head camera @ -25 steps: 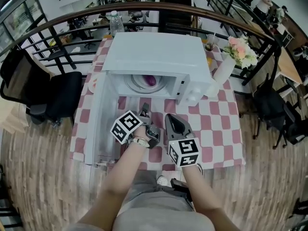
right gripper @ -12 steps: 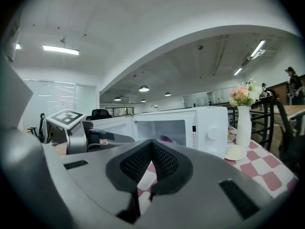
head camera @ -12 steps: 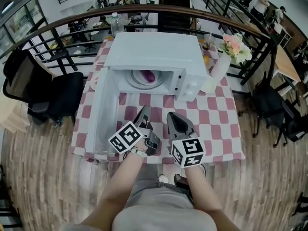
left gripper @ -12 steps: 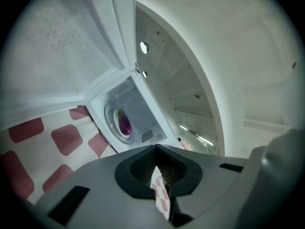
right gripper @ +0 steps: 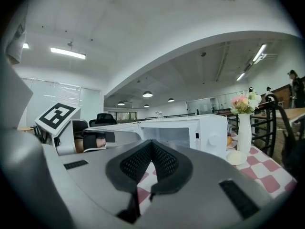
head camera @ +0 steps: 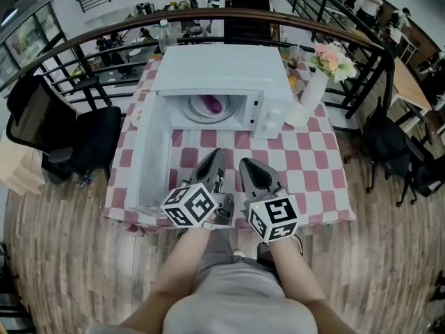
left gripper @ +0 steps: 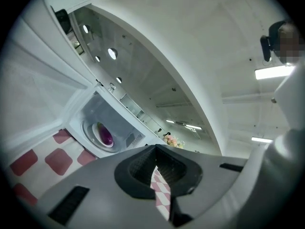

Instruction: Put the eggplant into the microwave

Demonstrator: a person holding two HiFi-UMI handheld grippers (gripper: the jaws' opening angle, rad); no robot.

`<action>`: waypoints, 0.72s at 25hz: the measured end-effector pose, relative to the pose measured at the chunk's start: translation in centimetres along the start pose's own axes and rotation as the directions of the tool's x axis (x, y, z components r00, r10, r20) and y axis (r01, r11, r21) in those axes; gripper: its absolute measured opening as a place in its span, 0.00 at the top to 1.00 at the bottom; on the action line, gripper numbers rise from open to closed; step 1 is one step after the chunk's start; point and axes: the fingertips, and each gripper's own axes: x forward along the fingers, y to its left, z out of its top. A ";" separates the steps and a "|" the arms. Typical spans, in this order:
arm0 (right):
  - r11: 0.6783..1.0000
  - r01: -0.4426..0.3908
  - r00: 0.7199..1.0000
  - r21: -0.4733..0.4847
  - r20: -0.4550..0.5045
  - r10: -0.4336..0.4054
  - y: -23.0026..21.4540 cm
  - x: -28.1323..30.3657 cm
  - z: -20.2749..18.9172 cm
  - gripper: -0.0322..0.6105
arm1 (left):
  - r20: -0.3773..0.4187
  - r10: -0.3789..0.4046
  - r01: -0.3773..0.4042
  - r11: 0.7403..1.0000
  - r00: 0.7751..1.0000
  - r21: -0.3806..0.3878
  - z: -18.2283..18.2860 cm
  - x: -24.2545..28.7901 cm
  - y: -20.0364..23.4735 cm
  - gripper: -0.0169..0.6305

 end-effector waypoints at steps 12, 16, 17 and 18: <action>1.000 0.007 1.000 -0.012 0.013 -0.007 0.8 -1.9 0.1 0.91 | -0.055 -0.047 0.063 0.943 0.997 0.328 -1.9 -1.3 -4.2 0.97; 1.000 0.017 1.000 -0.018 0.016 -0.016 0.6 -2.4 0.4 0.91 | -0.054 -0.045 0.064 0.894 0.998 0.443 -1.8 -1.5 -5.2 0.97; 1.000 0.020 1.000 -0.017 0.017 -0.020 0.5 -2.6 0.5 0.91 | -0.056 -0.038 0.060 0.882 0.998 0.468 -1.9 -1.6 -5.4 0.97; 1.000 0.024 1.000 -0.015 0.019 -0.024 0.4 -2.7 0.5 0.91 | -0.058 -0.031 0.056 0.872 0.998 0.487 -2.0 -1.6 -5.5 0.97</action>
